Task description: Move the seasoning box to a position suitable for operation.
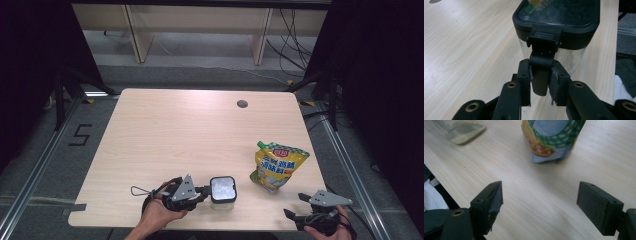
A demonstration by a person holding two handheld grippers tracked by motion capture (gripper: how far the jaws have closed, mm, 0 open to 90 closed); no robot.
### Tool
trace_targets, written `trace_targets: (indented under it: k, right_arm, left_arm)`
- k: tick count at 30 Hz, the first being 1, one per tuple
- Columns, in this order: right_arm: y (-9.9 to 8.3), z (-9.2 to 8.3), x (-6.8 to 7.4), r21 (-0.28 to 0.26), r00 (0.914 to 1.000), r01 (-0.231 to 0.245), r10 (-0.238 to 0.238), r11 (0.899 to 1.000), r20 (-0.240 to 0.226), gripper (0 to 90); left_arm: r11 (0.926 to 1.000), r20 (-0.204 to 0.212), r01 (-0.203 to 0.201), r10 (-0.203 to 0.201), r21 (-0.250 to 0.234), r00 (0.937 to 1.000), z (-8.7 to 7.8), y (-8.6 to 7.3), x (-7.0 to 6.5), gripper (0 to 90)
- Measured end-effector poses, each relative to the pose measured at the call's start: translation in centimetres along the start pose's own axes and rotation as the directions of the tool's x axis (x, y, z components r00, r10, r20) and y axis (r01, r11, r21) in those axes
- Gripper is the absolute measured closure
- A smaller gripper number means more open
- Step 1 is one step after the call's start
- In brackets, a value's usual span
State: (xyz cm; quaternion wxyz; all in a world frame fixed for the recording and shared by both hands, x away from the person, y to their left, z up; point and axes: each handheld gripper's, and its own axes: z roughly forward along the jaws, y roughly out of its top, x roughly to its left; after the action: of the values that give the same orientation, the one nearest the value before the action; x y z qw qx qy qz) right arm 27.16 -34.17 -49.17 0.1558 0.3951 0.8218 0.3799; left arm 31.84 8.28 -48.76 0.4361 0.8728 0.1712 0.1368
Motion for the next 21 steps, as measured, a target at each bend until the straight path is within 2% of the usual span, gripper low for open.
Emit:
trace_targets:
  k: [1, 2, 3, 5, 6, 7, 8, 12, 14, 18, 19, 20, 21]
  right_arm:
    - [-0.02, -0.08, 0.19, 0.006, 0.9997, -0.024, 0.024, 1.000, 0.006, 21.9]
    - [-0.01, -0.07, 0.15, 0.005, 0.9998, -0.017, 0.017, 1.000, 0.004, 21.9]
    - [0.01, -0.02, -0.01, 0.004, 1.0000, 0.001, -0.001, 1.000, -0.004, 21.9]
    - [0.02, 0.00, 0.01, 0.002, 1.0000, 0.004, -0.004, 1.000, -0.003, 22.0]
    - [0.02, 0.03, 0.02, 0.000, 1.0000, 0.004, -0.004, 1.000, -0.002, 22.0]
    - [0.03, -0.01, -0.04, -0.004, 0.9997, 0.018, -0.017, 1.000, 0.014, 22.1]
    - [0.02, -0.01, -0.07, 0.000, 0.9997, 0.020, -0.020, 1.000, 0.016, 22.1]
    - [0.01, 0.02, 0.00, 0.000, 1.0000, 0.005, -0.005, 1.000, -0.004, 22.1]
    - [0.00, 0.04, 0.00, 0.001, 0.9999, 0.006, -0.006, 1.000, -0.009, 22.1]
    - [-0.01, -0.01, -0.01, -0.003, 0.9999, 0.010, -0.010, 1.000, 0.005, 22.2]
    - [-0.04, -0.06, 0.12, 0.003, 0.9999, -0.011, 0.011, 1.000, 0.005, 22.2]
    - [-0.05, 0.00, 0.14, 0.005, 0.9998, -0.019, 0.019, 1.000, -0.007, 22.1]
    - [-0.06, -0.06, 0.29, 0.011, 0.9994, -0.035, 0.035, 0.999, -0.007, 22.1]
  left_arm:
    - [0.9999, 0.016, -0.007, 0.007, 0.008, 0.9999, -0.04, 0.03, 0.16, 72.5]
    - [1.0000, 0.009, -0.001, 0.001, -0.001, 1.0000, 0.00, 0.00, 0.09, 72.5]
    - [0.9998, 0.014, -0.011, 0.010, 0.016, 0.9999, -0.12, 0.06, 0.14, 72.6]
    - [1.0000, 0.027, -0.004, 0.004, -0.002, 0.9996, 0.03, 0.01, 0.06, 72.6]
    - [0.9998, 0.027, -0.017, 0.017, 0.004, 0.9995, 0.03, 0.08, 0.01, 72.6]
    - [1.0000, 0.042, -0.008, 0.008, -0.005, 0.9991, 0.15, 0.11, -0.13, 72.6]
    - [0.9998, 0.053, -0.021, 0.021, -0.002, 0.9984, 0.22, 0.18, -0.13, 72.6]
    - [0.9990, 0.081, -0.045, 0.045, -0.008, 0.9957, 0.49, 0.46, -0.45, 72.6]
    - [0.9991, 0.097, -0.042, 0.042, -0.009, 0.9943, 0.46, 0.46, -0.49, 72.6]
    - [0.9989, 0.111, -0.047, 0.047, -0.004, 0.9926, 0.31, 0.45, -0.33, 72.6]
    - [0.9986, 0.103, -0.054, 0.053, 0.000, 0.9932, 0.23, 0.42, -0.27, 72.6]
    - [0.9979, 0.113, -0.065, 0.063, 0.007, 0.9916, 0.16, 0.41, -0.07, 72.7]
    - [0.9982, 0.104, -0.059, 0.058, 0.006, 0.9928, 0.10, 0.34, -0.10, 72.7]
